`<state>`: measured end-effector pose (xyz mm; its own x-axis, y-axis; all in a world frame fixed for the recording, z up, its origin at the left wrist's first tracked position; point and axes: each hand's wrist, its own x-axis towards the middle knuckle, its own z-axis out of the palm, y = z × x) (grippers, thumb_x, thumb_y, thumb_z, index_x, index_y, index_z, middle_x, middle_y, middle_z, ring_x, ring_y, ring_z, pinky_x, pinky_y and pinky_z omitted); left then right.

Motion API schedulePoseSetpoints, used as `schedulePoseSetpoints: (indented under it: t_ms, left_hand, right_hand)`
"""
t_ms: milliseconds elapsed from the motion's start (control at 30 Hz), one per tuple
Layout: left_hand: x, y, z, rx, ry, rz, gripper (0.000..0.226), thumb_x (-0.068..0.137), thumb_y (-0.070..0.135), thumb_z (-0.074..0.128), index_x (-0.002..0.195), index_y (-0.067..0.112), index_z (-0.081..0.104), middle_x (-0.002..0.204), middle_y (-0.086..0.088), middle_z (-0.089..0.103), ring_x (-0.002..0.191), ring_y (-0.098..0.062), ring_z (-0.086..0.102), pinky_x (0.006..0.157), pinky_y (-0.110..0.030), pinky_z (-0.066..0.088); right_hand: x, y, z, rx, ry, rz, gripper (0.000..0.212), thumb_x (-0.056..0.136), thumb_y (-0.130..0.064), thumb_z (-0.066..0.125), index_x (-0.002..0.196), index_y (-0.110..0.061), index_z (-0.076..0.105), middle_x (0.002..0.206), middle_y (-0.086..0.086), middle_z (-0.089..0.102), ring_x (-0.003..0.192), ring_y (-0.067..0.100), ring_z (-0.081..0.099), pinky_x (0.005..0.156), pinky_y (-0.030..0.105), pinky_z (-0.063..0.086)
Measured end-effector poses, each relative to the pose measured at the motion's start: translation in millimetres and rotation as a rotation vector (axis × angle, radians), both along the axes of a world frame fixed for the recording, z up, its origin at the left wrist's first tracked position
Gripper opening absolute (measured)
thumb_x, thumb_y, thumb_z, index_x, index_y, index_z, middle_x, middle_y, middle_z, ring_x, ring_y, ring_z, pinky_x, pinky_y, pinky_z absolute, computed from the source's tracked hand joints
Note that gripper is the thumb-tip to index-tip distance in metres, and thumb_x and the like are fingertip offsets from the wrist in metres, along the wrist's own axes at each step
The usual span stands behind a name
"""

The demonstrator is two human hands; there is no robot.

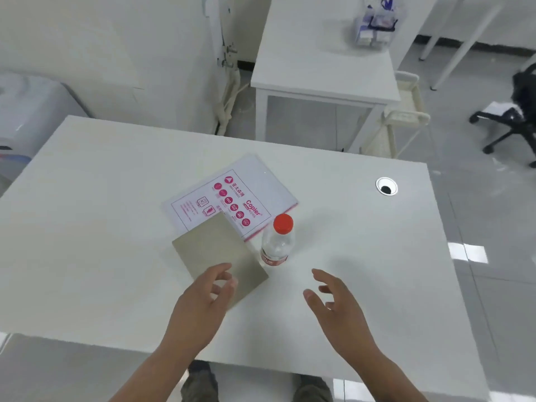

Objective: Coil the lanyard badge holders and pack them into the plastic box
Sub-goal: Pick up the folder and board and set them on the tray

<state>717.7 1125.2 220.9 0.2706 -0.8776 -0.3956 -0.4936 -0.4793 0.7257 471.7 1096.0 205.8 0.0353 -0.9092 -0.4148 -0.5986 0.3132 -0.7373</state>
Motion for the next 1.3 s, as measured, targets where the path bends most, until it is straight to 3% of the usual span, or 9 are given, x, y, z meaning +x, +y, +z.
schedulePoseSetpoints:
  t_ms: [200, 433, 533, 633, 733, 833, 967, 1100, 1300]
  left_hand:
    - [75, -24, -7, 0.022, -0.034, -0.135, 0.028, 0.096, 0.042, 0.053, 0.123, 0.043, 0.054, 0.106, 0.030, 0.061, 0.093, 0.009, 0.059, 0.085, -0.027, 0.051]
    - [117, -50, -30, 0.101, -0.137, -0.105, 0.035, 0.092, 0.039, 0.054, 0.127, 0.036, 0.052, 0.121, 0.023, 0.058, 0.100, -0.004, 0.060, 0.088, -0.032, 0.049]
    - [123, -62, -44, 0.119, -0.197, -0.050, 0.043, 0.090, 0.038, 0.057, 0.132, 0.034, 0.048, 0.133, 0.013, 0.052, 0.112, -0.014, 0.057, 0.087, -0.035, 0.049]
    - [125, -75, -52, 0.180, -0.216, 0.008, 0.060, 0.088, 0.039, 0.061, 0.142, 0.026, 0.039, 0.141, 0.003, 0.044, 0.120, -0.024, 0.055, 0.088, -0.038, 0.047]
    - [125, -89, -62, 0.280, -0.182, 0.026, 0.069, 0.086, 0.041, 0.063, 0.146, 0.020, 0.034, 0.137, -0.001, 0.049, 0.116, -0.026, 0.057, 0.089, -0.038, 0.045]
    - [126, -96, -72, 0.325, -0.121, 0.054, 0.069, 0.082, 0.039, 0.067, 0.143, 0.020, 0.039, 0.123, -0.001, 0.058, 0.106, -0.025, 0.061, 0.088, -0.037, 0.049]
    - [131, -100, -79, 0.305, 0.072, 0.163, 0.049, 0.080, 0.022, 0.073, 0.125, 0.023, 0.053, 0.109, 0.003, 0.064, 0.091, -0.021, 0.065, 0.078, -0.038, 0.054]
    - [138, -107, -73, 0.234, 0.311, 0.321, 0.038, 0.084, 0.003, 0.070, 0.116, 0.017, 0.058, 0.105, -0.004, 0.067, 0.083, -0.022, 0.067, 0.079, -0.045, 0.059]
    - [152, -161, -46, 0.074, 0.390, 0.258, 0.043, 0.082, 0.001, 0.073, 0.118, 0.021, 0.060, 0.104, -0.001, 0.071, 0.092, -0.018, 0.067, 0.069, -0.024, 0.051]
  right_hand:
    - [68, 11, -6, 0.009, 0.074, -0.140, 0.033, 0.092, -0.044, 0.058, 0.125, -0.044, 0.052, 0.121, -0.029, 0.055, 0.113, -0.002, 0.053, 0.095, 0.028, 0.049]
    - [132, 8, -18, 0.032, 0.143, -0.023, 0.035, 0.092, -0.046, 0.058, 0.127, -0.043, 0.055, 0.128, -0.031, 0.053, 0.119, -0.004, 0.048, 0.101, 0.022, 0.042]
    - [156, -8, -19, -0.015, 0.176, 0.086, 0.043, 0.093, -0.042, 0.056, 0.135, -0.040, 0.047, 0.138, -0.028, 0.045, 0.128, -0.002, 0.039, 0.102, 0.016, 0.032]
    - [178, -30, -24, -0.060, 0.244, 0.194, 0.059, 0.092, -0.039, 0.055, 0.146, -0.035, 0.034, 0.152, -0.020, 0.032, 0.141, 0.004, 0.025, 0.112, 0.024, 0.029]
    - [198, -57, -33, -0.011, 0.331, 0.230, 0.070, 0.093, -0.033, 0.053, 0.152, -0.029, 0.017, 0.161, -0.009, 0.016, 0.148, 0.015, 0.014, 0.117, 0.037, 0.025]
    - [213, -77, -46, 0.052, 0.376, 0.171, 0.077, 0.087, -0.021, 0.050, 0.153, -0.022, 0.010, 0.162, 0.002, 0.015, 0.148, 0.022, 0.016, 0.120, 0.037, 0.019]
    - [215, -89, -52, 0.153, 0.363, 0.119, 0.083, 0.082, -0.018, 0.056, 0.152, -0.026, 0.012, 0.151, 0.000, 0.028, 0.130, 0.025, 0.041, 0.104, 0.034, 0.038]
    - [207, -92, -48, 0.173, 0.265, 0.067, 0.087, 0.083, -0.027, 0.062, 0.152, -0.034, 0.010, 0.133, 0.001, 0.043, 0.118, 0.022, 0.046, 0.089, 0.028, 0.043]
    - [209, -92, -40, 0.263, -0.199, -0.283, 0.029, 0.088, -0.024, 0.062, 0.116, -0.026, 0.059, 0.094, -0.012, 0.071, 0.084, 0.007, 0.069, 0.072, 0.026, 0.057]
